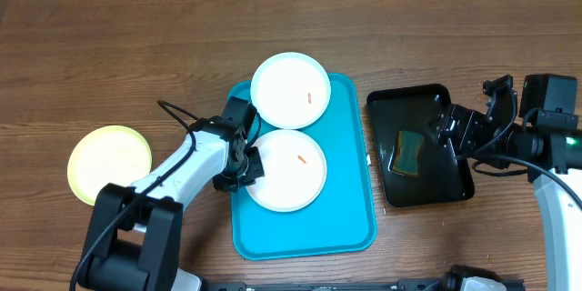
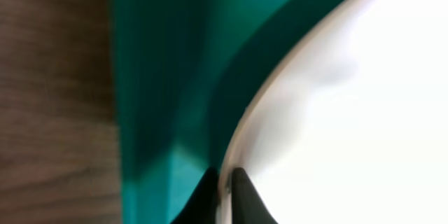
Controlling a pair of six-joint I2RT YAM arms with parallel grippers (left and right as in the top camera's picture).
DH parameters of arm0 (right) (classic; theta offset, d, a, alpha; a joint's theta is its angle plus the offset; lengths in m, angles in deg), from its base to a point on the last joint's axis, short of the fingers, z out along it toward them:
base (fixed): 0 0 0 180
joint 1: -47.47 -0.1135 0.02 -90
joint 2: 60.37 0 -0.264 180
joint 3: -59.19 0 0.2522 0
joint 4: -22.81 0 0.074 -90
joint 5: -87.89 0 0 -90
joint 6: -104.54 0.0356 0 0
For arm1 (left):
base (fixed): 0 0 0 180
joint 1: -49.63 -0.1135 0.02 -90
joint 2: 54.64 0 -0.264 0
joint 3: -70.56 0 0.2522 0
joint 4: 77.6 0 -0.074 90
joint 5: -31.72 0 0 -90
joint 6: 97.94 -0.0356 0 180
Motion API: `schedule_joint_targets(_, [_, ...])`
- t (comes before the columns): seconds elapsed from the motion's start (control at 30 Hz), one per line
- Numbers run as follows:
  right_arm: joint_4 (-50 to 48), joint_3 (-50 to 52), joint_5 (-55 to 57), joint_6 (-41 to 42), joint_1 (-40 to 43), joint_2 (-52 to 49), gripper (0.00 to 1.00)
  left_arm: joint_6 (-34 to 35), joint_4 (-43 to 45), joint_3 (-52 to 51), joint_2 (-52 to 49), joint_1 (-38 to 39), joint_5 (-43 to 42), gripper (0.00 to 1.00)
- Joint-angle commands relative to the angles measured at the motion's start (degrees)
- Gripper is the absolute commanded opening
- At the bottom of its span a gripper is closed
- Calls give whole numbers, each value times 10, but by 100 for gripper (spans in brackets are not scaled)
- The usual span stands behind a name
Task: Clean dirty plates on tray and stack at the side
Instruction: 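Grasp the sponge in the black tray with the right gripper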
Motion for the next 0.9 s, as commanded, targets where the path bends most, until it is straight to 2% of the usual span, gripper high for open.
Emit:
schedule_joint_targets(0.0, [-3,3,5,35,-7,-2,96,-84,33,-12,-3,1,-18,4])
schedule_joint_targets(0.1, [0,4,25,47,-28,-13,88,-180,52,-3,-3,2,-42,4])
schedule_joint_targets(0.17, [0,4,66,73,-53,-28,81,-219,55,2,-3,6,-45,4])
schedule_joint_targets(0.33, [-8,13,162,143,-120,-82,74,-277,63,2,-3,22,-29,4])
schedule_joint_targets(0.47, [-38,40,218,178,-165,-149,71,-277,57,2,-3,24,-9,4])
schedule_joint_targets(0.5, [-42,43,241,194,-169,-170,68,-274,56,2,-3,24,-10,4])
schedule_joint_targets(0.63, [-75,45,265,215,-170,-241,66,-238,58,2,-3,24,-10,4])
schedule_joint_targets(0.67, [-84,45,265,215,-170,-254,62,-234,61,2,-3,24,-11,4])
schedule_joint_targets(0.77, [-112,45,264,215,-170,-292,41,-226,67,2,-3,24,-12,4])
schedule_joint_targets(0.83, [-129,45,265,215,-170,-315,33,-227,73,2,-3,24,-14,4])
schedule_joint_targets(0.87, [-137,45,264,215,-170,-326,33,-227,74,2,-3,24,-19,4])
